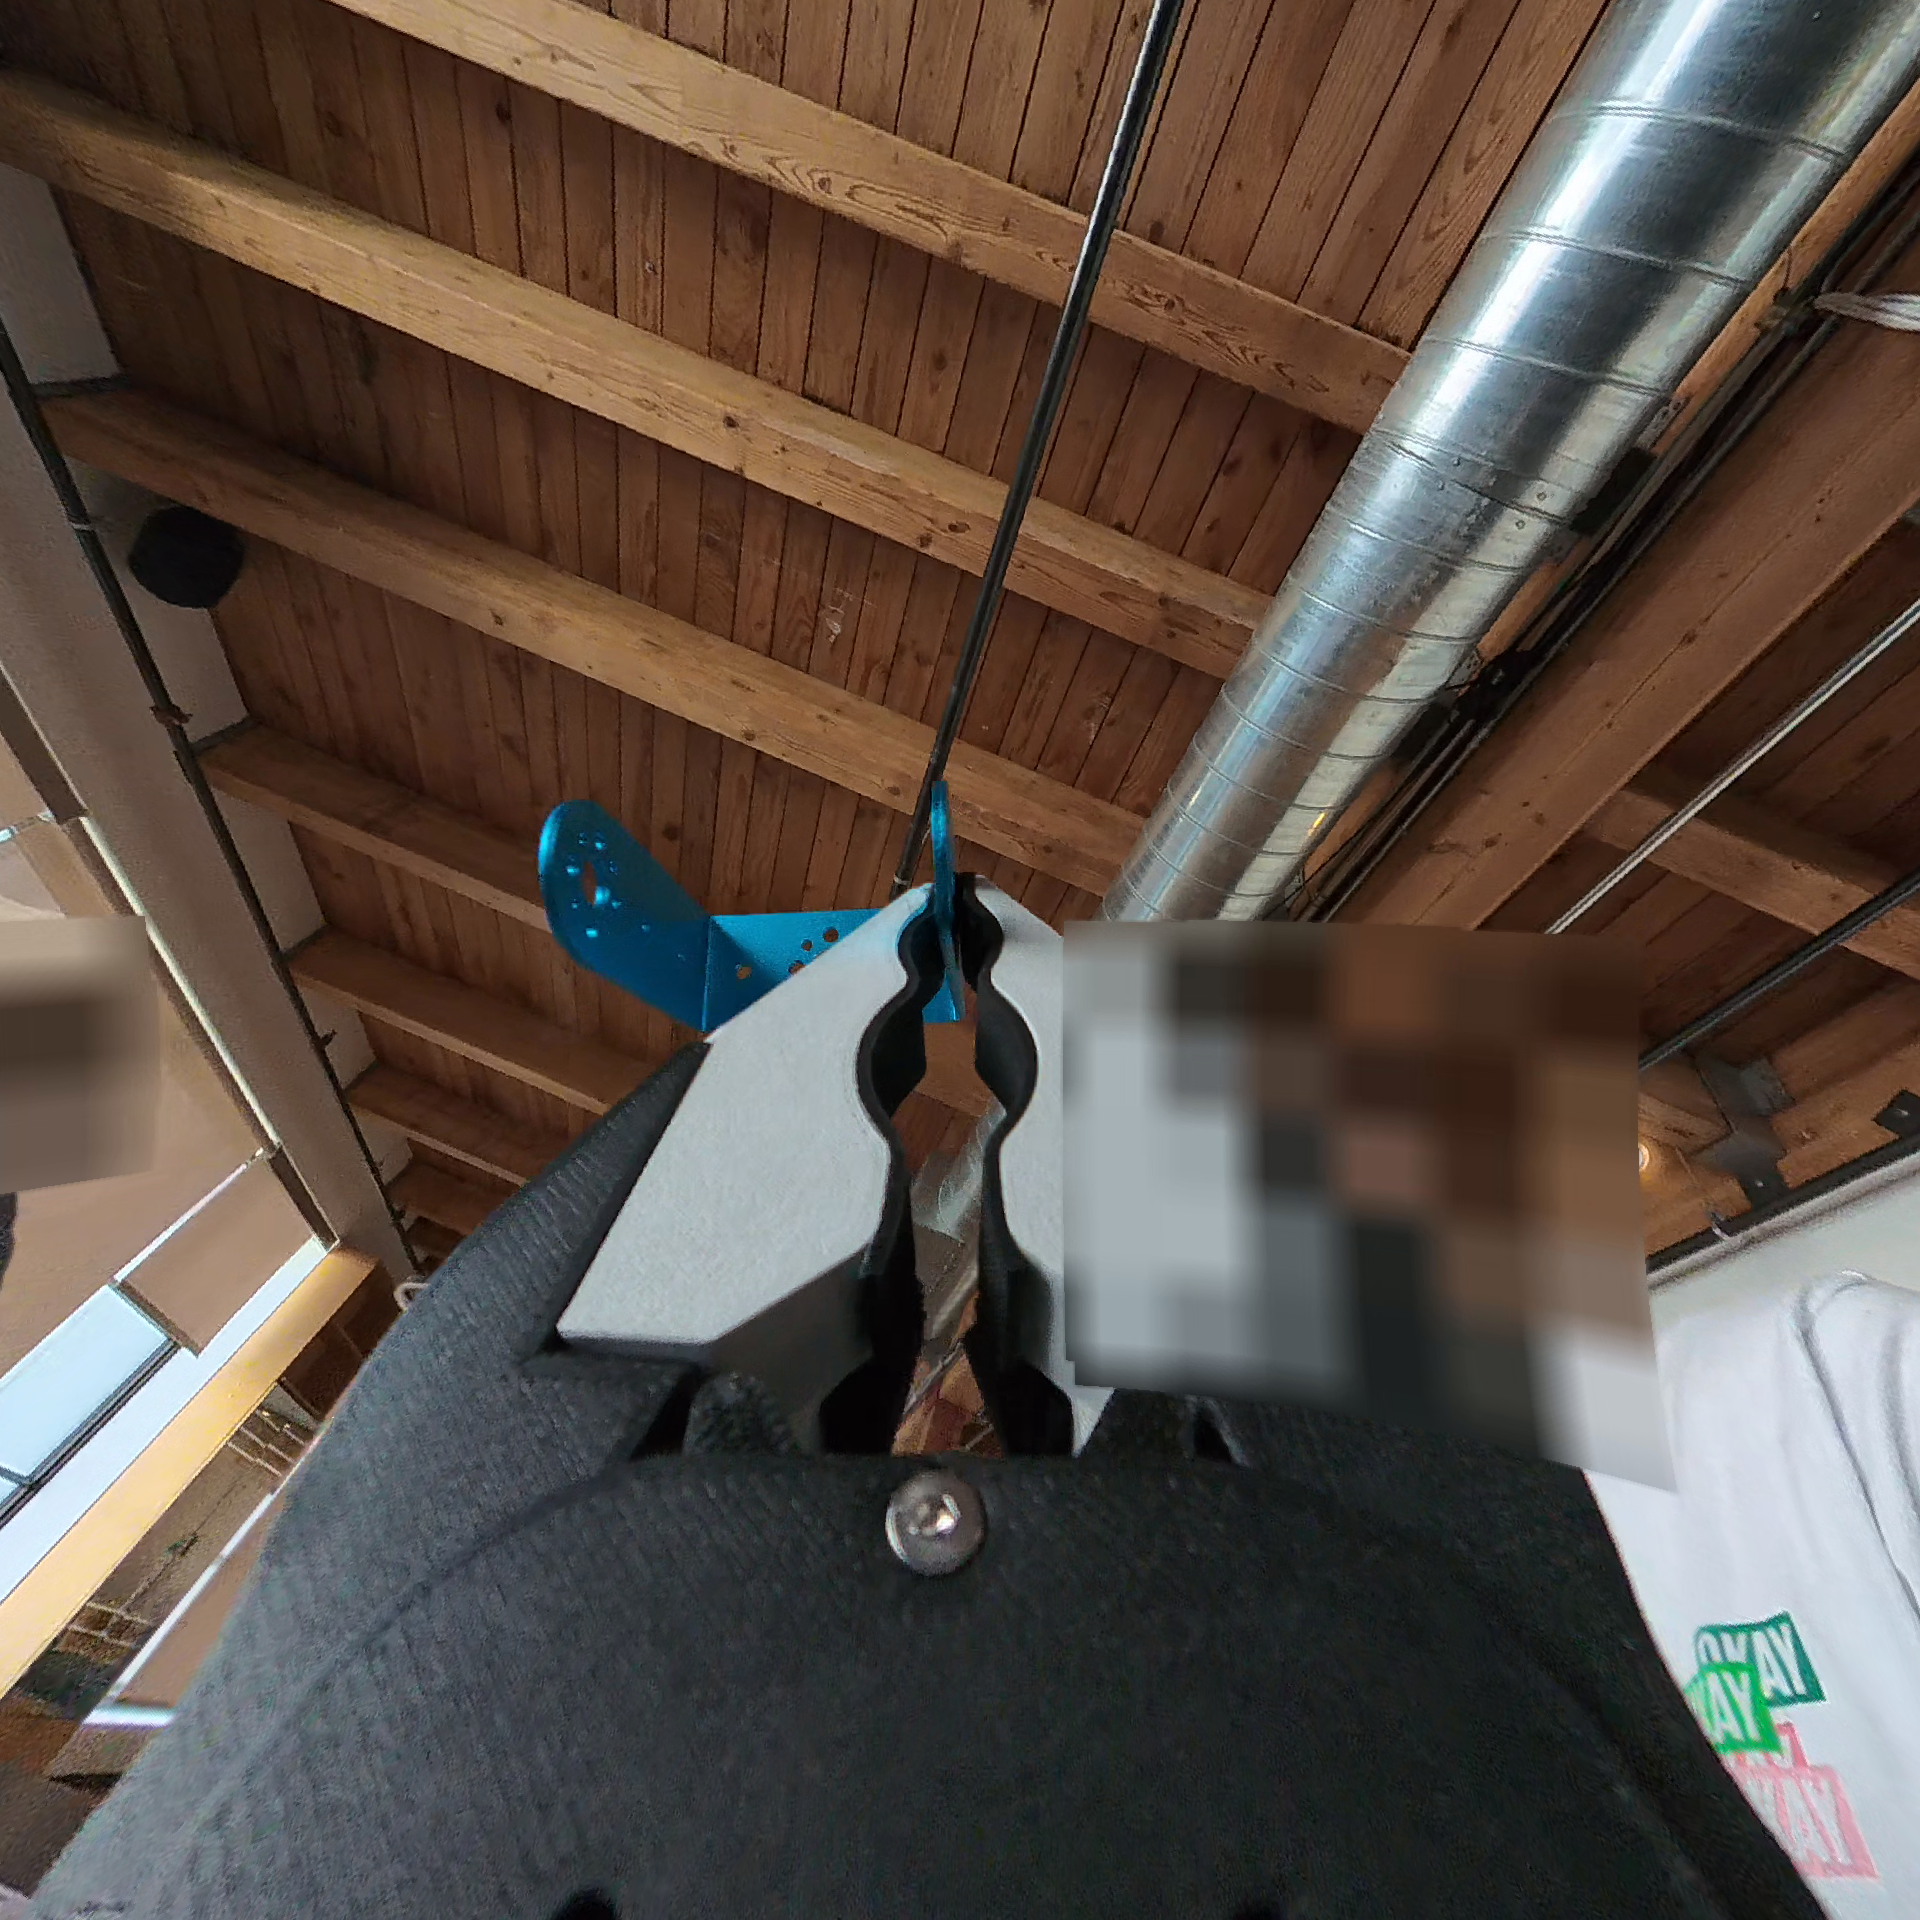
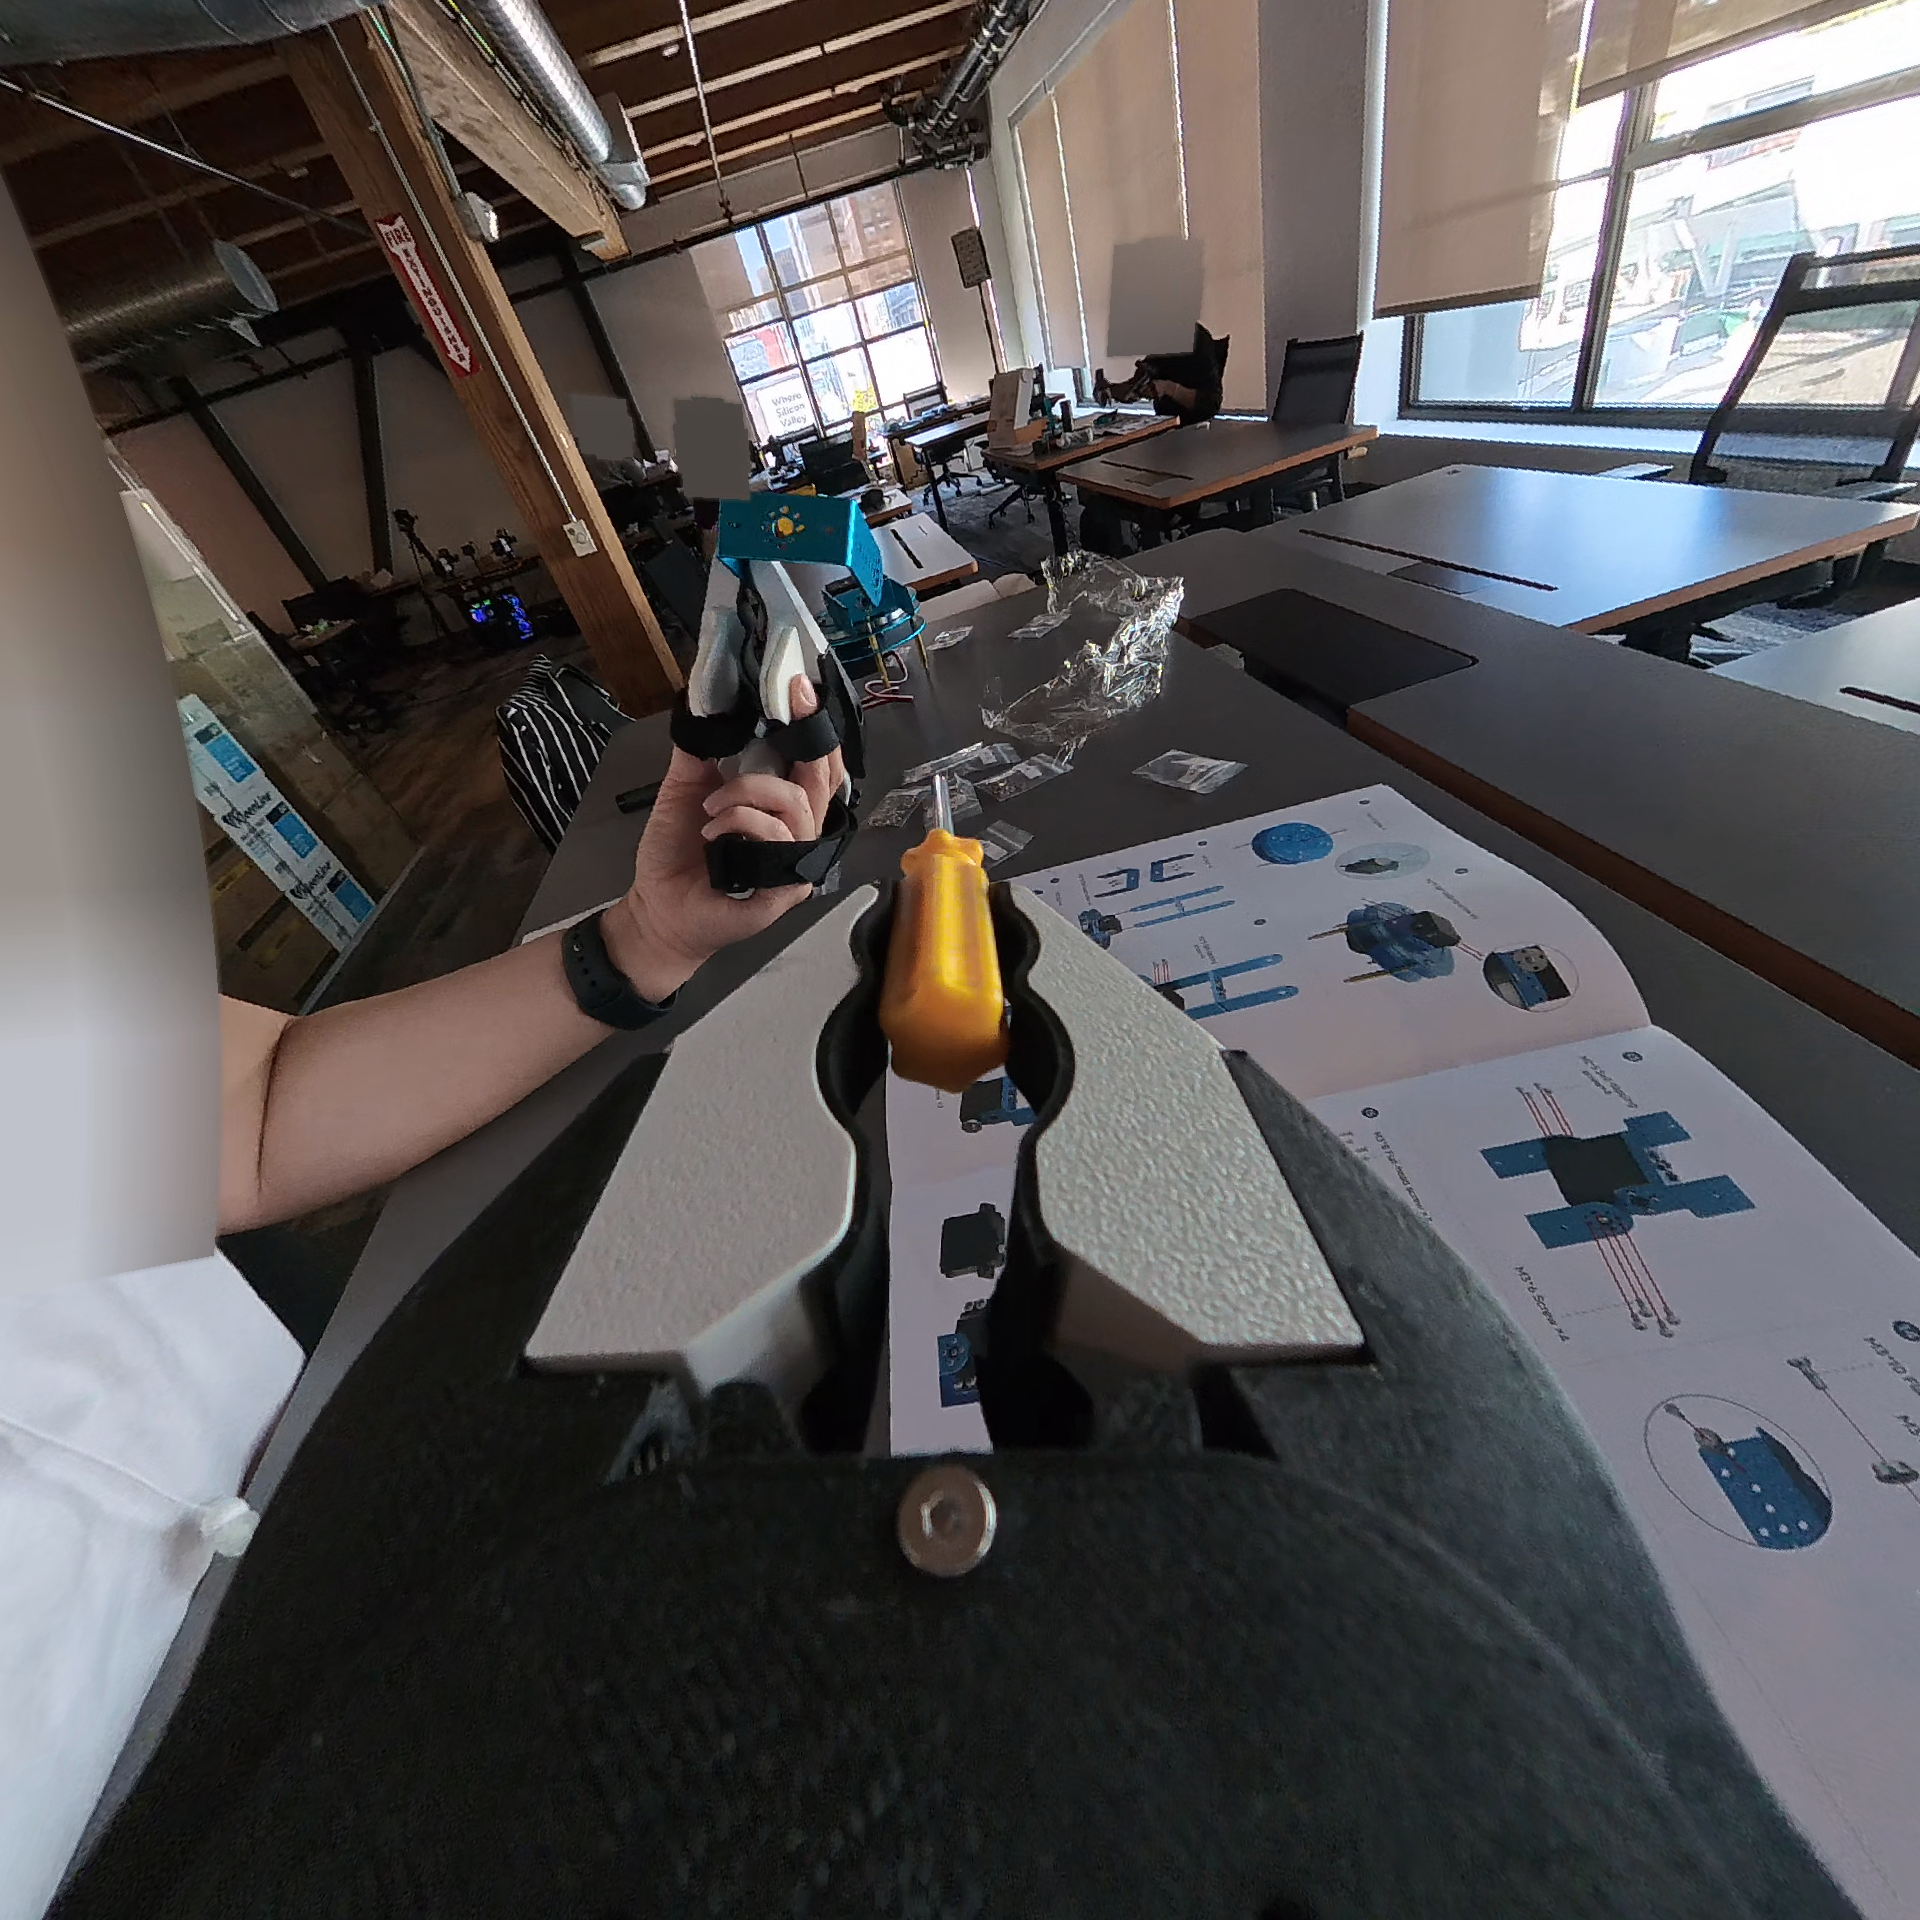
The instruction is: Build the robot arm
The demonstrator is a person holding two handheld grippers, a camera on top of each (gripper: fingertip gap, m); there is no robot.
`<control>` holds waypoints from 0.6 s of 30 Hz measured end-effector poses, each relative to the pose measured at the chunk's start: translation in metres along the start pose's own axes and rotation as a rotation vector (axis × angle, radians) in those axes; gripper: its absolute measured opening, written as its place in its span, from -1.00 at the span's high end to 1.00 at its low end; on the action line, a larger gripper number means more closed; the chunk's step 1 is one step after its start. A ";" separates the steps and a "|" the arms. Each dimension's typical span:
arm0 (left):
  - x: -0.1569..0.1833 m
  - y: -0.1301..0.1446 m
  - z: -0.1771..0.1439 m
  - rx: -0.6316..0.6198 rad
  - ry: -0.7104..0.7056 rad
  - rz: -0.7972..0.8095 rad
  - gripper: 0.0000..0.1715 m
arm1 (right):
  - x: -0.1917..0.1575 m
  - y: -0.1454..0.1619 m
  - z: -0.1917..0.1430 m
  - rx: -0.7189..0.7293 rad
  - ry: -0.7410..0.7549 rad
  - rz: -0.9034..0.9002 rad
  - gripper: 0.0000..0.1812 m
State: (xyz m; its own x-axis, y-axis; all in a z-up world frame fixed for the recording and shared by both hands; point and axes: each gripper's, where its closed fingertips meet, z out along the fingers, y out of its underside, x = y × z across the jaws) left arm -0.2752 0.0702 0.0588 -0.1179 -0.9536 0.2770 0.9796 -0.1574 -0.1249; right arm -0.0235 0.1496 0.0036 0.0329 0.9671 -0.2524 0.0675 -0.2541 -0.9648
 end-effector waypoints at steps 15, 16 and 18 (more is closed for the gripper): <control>0.013 0.021 0.011 -0.086 0.084 -0.066 1.00 | -0.001 -0.003 0.001 0.008 -0.002 0.038 0.83; 0.013 0.024 0.012 -0.098 0.087 -0.060 1.00 | -0.001 -0.003 0.001 0.006 -0.004 0.038 0.83; 0.011 0.030 0.013 -0.122 0.076 -0.062 1.00 | -0.001 -0.003 0.002 0.008 -0.007 0.042 0.83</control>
State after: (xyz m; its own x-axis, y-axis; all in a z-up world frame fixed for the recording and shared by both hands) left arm -0.2454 0.0585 0.0705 -0.1938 -0.9572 0.2152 0.9437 -0.2418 -0.2257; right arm -0.0254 0.1497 0.0060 0.0284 0.9556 -0.2933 0.0579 -0.2945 -0.9539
